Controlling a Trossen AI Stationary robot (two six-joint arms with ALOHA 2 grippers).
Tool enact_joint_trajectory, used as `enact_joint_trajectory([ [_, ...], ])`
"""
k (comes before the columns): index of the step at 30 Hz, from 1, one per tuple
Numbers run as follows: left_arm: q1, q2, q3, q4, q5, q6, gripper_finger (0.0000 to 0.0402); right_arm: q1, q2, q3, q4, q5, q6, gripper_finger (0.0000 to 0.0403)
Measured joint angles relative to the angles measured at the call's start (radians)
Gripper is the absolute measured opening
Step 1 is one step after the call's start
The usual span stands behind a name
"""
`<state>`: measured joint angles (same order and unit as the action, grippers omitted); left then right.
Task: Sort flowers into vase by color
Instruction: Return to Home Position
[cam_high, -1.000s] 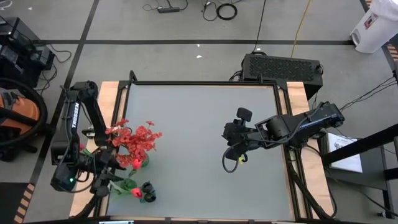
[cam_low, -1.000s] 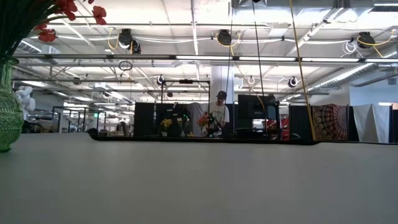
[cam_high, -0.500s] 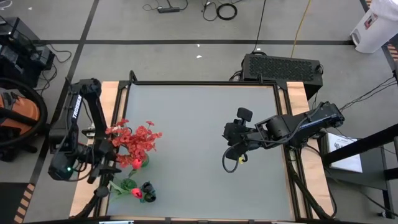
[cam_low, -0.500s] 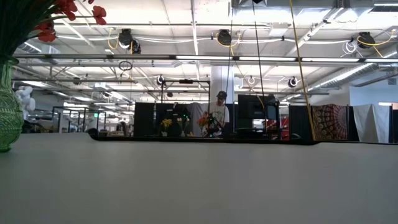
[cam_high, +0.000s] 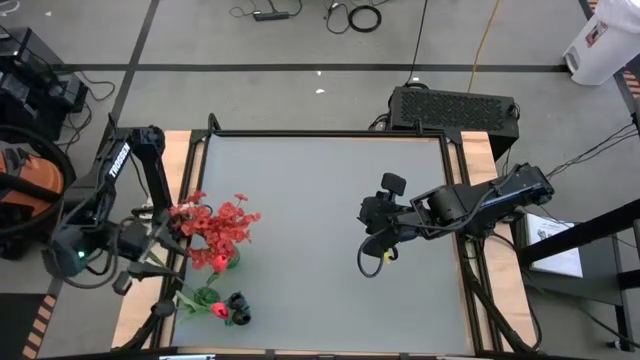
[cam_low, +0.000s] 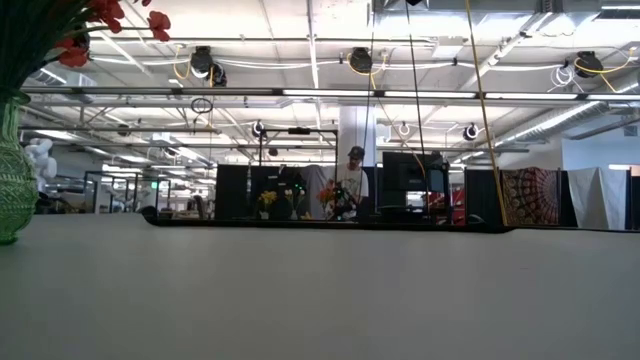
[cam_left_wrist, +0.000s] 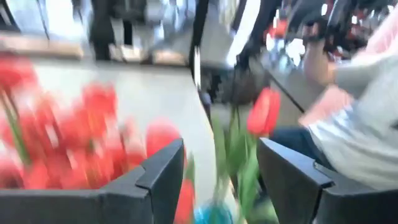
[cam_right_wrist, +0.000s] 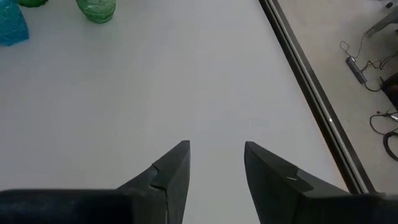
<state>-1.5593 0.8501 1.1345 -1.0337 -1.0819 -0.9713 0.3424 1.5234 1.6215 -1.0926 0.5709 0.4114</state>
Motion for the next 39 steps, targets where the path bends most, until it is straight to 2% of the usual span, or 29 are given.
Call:
enact_joint_trajectory([
  [4, 0.000, 0.000, 0.044, 0.172, -0.166, 0.293, 0.0208, 0.000, 0.000, 0.000, 0.001, 0.000, 0.000, 0.0144],
  [9, 0.039, 0.000, 0.055, 0.499, -0.392, 0.746, 0.0208, 0.000, 0.000, 0.000, 0.006, 0.000, 0.001, 0.0144],
  [12, 0.115, -0.001, 0.055, 0.616, -0.418, 0.927, 0.0208, 0.000, 0.000, 0.000, 0.006, 0.000, 0.014, 0.0144],
  [15, 0.243, -0.002, 0.055, 0.670, -0.370, 1.019, 0.0208, 0.000, 0.000, 0.000, 0.006, 0.000, 0.015, 0.0144],
  [22, 0.640, -0.008, 0.055, 0.783, -0.213, 1.196, 0.0208, 0.000, 0.000, 0.000, 0.005, 0.000, 0.014, 0.0144],
  [28, 0.932, -0.052, 0.055, 0.910, -0.100, 1.365, 0.0208, 0.000, 0.000, 0.000, 0.003, 0.000, 0.013, 0.0144],
  [35, 1.203, -0.158, 0.055, 0.913, 0.029, 1.377, 0.0208, 0.000, 0.000, 0.000, 0.002, 0.000, -0.023, 0.0144],
  [39, 1.312, -0.171, 0.054, 0.840, 0.100, 1.339, 0.0208, 0.000, 0.000, 0.000, 0.003, 0.001, -0.035, 0.0144],
])
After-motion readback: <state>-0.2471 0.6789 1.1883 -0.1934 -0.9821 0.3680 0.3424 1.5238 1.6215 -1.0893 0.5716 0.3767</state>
